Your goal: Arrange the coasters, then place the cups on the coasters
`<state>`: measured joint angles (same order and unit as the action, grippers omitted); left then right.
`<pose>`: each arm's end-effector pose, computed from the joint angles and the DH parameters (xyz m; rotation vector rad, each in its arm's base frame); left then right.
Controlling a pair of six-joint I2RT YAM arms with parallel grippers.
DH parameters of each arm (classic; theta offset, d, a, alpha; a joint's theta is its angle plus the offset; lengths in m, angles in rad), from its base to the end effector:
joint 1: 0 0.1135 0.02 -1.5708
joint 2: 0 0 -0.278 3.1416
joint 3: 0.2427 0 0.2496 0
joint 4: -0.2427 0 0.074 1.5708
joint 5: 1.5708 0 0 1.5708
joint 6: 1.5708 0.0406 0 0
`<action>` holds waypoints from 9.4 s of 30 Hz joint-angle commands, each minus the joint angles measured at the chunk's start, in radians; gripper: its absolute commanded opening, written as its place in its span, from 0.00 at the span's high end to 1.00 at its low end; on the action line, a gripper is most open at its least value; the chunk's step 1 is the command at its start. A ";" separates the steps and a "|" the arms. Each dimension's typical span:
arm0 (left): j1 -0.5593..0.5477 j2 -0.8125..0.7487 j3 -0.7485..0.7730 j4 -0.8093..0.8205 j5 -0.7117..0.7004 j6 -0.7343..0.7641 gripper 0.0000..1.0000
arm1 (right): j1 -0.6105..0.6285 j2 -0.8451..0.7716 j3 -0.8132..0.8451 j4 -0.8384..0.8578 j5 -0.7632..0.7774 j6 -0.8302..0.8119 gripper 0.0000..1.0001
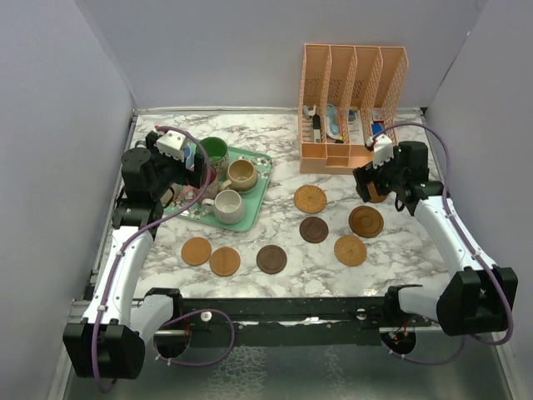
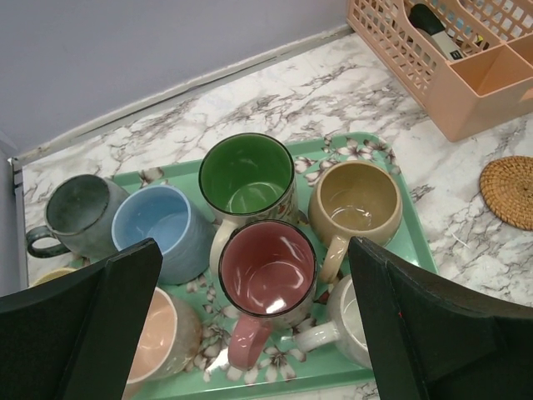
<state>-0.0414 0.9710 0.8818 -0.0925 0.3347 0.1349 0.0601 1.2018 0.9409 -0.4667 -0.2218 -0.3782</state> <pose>0.2195 -0.0224 0.3608 0.3949 1.7024 -0.2247 0.2531 0.0242 0.2927 -0.6056 2.1964 0.0886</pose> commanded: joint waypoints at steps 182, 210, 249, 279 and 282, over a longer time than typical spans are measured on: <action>-0.077 0.205 0.001 -0.071 0.117 0.048 0.01 | 0.421 0.671 0.206 -0.091 -0.121 -0.145 0.63; -0.077 0.207 -0.003 -0.069 0.118 0.051 0.01 | 0.422 0.647 0.329 -0.091 -0.103 -0.139 0.49; -0.077 0.222 -0.017 -0.053 0.134 0.045 0.01 | 0.146 0.272 -0.111 -0.204 0.056 -0.149 0.42; -0.077 0.223 -0.026 -0.045 0.135 0.048 0.01 | 0.195 0.686 0.262 -0.158 -0.107 -0.136 0.57; -0.077 0.222 -0.027 -0.044 0.135 0.051 0.01 | 0.199 0.723 0.306 -0.164 -0.103 -0.138 0.57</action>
<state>-0.1238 1.1954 0.8673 -0.1646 0.4381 0.1886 0.2428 1.8450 1.2102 -0.6926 -0.2798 -0.5194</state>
